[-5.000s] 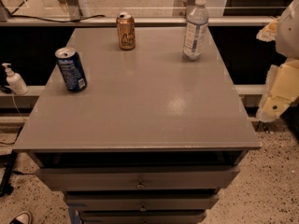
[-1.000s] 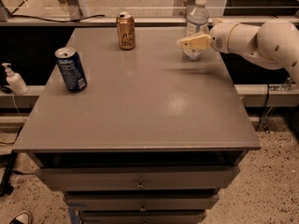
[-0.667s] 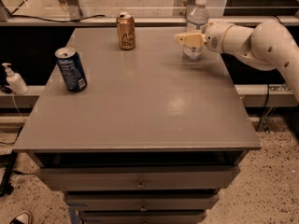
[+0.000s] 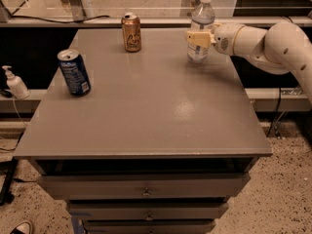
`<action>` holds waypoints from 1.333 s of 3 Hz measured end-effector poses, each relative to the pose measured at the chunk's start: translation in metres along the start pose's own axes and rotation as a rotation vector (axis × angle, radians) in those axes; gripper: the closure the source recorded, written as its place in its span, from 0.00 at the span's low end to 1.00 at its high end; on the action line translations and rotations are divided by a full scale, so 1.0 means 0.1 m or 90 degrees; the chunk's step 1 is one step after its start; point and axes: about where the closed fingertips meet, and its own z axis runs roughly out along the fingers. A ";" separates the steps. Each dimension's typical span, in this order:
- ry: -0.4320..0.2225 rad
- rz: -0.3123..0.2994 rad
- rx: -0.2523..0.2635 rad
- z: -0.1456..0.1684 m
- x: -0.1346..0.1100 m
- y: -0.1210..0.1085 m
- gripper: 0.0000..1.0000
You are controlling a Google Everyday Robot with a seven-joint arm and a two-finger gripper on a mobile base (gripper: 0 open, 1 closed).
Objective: Knock blue plastic bottle over
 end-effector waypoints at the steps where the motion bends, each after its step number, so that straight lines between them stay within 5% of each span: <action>1: -0.014 -0.032 -0.046 0.02 -0.26 0.19 0.95; 2: 0.028 -0.121 -0.139 -0.01 -0.55 0.54 1.00; 3: 0.147 -0.233 -0.195 -0.15 -0.47 0.80 1.00; 4: 0.262 -0.345 -0.208 -0.34 -0.36 0.90 1.00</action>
Offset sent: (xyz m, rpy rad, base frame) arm -0.0603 0.0461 0.0751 -0.2631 -0.1069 0.3943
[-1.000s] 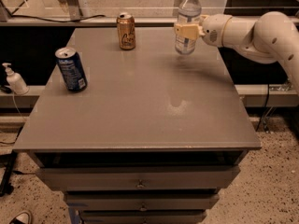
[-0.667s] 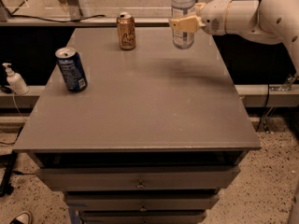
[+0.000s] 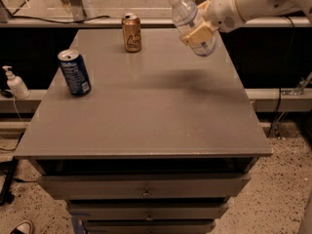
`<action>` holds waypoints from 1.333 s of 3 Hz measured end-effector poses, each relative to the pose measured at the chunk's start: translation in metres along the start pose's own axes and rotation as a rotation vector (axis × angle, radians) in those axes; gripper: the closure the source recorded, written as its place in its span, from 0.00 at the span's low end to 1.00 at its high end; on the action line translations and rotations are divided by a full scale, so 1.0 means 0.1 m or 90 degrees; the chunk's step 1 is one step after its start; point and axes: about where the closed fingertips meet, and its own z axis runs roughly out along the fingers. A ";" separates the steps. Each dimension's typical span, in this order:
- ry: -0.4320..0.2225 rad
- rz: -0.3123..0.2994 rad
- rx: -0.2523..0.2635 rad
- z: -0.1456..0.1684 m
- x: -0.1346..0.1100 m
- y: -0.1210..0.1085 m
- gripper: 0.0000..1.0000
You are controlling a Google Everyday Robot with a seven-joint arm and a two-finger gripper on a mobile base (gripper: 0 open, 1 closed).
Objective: Knock blue plastic bottle over
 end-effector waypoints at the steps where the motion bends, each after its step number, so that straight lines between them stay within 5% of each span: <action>1: 0.154 -0.089 -0.029 0.08 0.30 0.31 1.00; 2: 0.253 -0.147 -0.063 0.17 0.57 0.55 1.00; 3: 0.307 -0.190 -0.100 0.27 0.75 0.74 1.00; 4: 0.323 -0.223 -0.159 0.33 0.86 0.83 0.82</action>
Offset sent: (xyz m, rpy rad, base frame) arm -0.0542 -0.0246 -0.1051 -0.6939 0.0090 0.0953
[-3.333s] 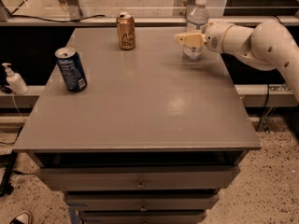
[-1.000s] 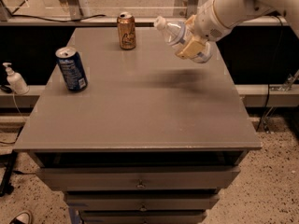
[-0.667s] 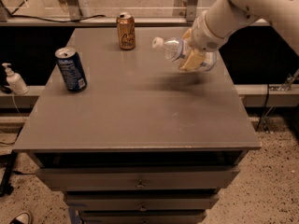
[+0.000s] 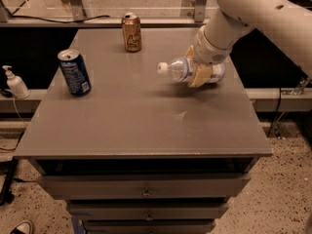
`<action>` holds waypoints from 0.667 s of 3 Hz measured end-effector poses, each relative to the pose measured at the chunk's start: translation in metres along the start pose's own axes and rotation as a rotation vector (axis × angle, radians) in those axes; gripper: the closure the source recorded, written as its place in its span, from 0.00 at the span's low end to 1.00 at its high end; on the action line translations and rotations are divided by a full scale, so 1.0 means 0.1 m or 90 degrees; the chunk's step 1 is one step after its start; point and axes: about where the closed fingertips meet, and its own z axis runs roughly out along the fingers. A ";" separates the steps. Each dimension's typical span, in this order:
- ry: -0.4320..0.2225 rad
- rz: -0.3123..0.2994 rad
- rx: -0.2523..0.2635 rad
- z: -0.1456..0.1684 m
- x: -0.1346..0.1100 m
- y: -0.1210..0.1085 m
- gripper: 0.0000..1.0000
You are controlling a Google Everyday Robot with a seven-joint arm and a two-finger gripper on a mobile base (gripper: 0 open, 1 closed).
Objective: Knock blue plastic bottle over
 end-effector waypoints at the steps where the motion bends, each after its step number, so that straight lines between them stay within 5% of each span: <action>1: -0.026 -0.038 -0.042 -0.01 -0.02 0.01 0.59; 2: -0.058 -0.064 -0.070 -0.03 -0.06 0.02 0.37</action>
Offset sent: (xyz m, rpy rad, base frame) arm -0.0077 0.0051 0.0125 0.0627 0.1355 0.2358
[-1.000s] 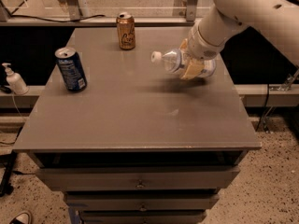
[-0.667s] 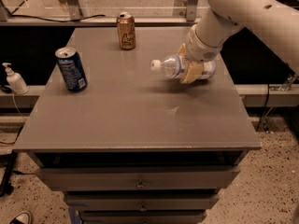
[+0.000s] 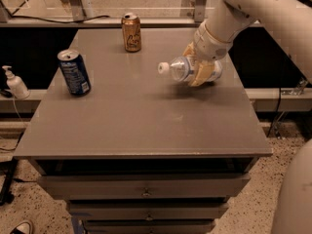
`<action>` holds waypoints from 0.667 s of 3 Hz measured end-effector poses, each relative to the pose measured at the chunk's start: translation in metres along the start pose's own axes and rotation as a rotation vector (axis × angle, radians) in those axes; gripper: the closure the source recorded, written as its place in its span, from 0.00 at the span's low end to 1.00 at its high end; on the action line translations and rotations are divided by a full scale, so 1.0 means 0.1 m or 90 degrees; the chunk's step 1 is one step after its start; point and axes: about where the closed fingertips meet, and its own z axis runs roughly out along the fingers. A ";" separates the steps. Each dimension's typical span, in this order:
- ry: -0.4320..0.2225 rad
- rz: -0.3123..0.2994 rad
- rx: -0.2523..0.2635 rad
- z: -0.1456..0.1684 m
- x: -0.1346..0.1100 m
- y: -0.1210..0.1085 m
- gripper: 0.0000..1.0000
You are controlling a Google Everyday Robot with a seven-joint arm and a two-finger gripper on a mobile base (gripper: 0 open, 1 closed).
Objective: Knock blue plastic bottle over
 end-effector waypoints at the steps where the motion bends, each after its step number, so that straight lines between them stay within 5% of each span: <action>1: -0.024 -0.018 -0.018 0.00 -0.04 0.01 0.13; 2: -0.044 -0.033 -0.027 0.01 -0.08 0.02 0.00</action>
Offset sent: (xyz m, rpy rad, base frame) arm -0.0088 0.0055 0.0060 0.0448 0.0495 0.0972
